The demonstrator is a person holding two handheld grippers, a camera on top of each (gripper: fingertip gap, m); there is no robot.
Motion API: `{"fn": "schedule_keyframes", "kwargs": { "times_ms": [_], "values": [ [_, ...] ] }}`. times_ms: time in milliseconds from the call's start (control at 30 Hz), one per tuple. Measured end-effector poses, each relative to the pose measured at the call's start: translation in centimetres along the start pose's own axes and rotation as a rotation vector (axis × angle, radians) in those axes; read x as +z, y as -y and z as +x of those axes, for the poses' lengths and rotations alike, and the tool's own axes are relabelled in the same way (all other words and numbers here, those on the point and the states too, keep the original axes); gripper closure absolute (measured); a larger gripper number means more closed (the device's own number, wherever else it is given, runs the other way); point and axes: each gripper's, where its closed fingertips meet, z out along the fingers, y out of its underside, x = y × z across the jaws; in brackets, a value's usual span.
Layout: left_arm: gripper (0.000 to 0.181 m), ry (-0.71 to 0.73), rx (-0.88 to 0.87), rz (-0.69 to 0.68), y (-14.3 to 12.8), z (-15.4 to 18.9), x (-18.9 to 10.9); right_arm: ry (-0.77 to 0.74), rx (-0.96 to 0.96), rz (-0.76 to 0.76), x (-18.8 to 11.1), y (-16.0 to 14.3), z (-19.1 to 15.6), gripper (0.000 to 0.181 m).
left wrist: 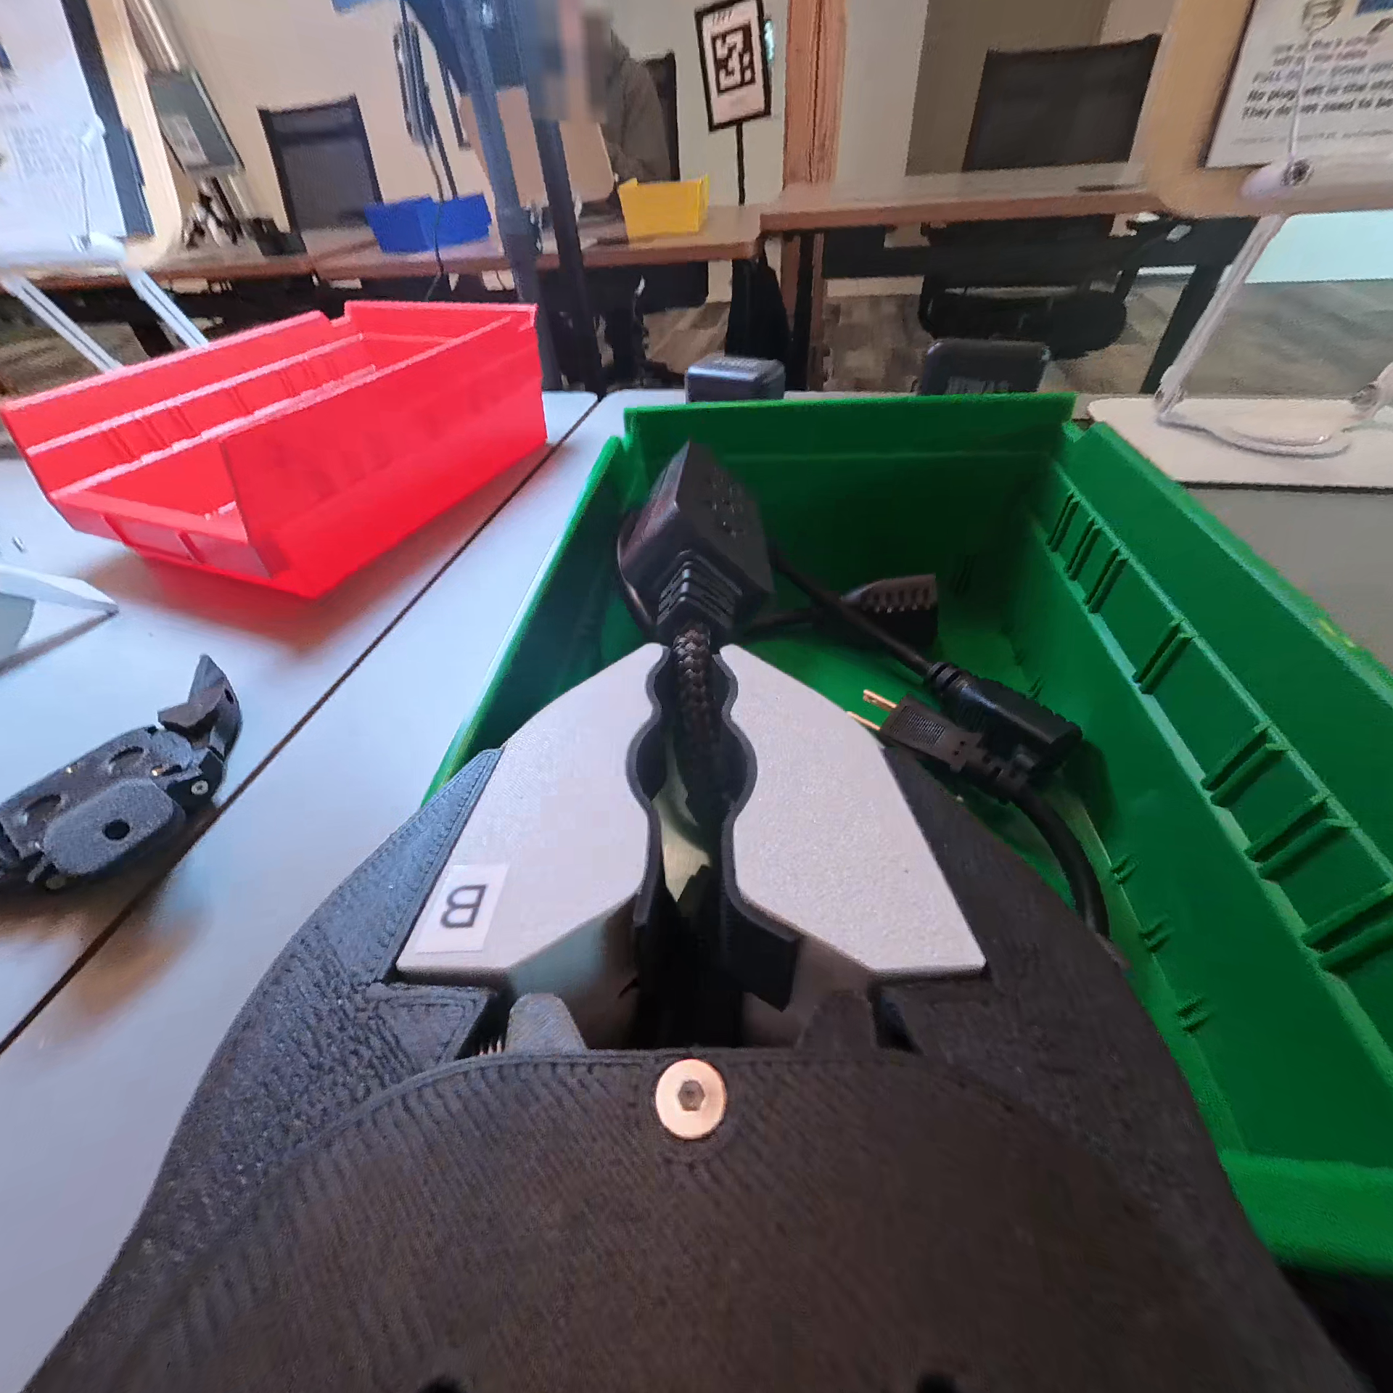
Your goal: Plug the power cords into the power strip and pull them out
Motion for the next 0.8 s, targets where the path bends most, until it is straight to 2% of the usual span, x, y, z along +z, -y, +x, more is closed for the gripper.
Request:
{"fn": "schedule_keyframes", "kwargs": {
  "times_ms": [133, 333, 800],
  "values": [
    [0.173, 0.03, 0.07, 0.014, 0.3, 0.2, 0.0, 0.001, -0.054, -0.02, 0.2, -0.2, -0.5, 0.139],
    [0.173, 0.034, 0.066, 0.053, 0.9, 0.3, -0.3, 0.022, -0.105, -0.074, 0.6, -0.9, -1.2, 0.138],
    [0.173, 0.094, 0.12, 0.341, 5.2, 0.5, -2.6, 0.03, -0.149, -0.056, 0.5, -0.7, -1.6, 0.138]
  ]
}}
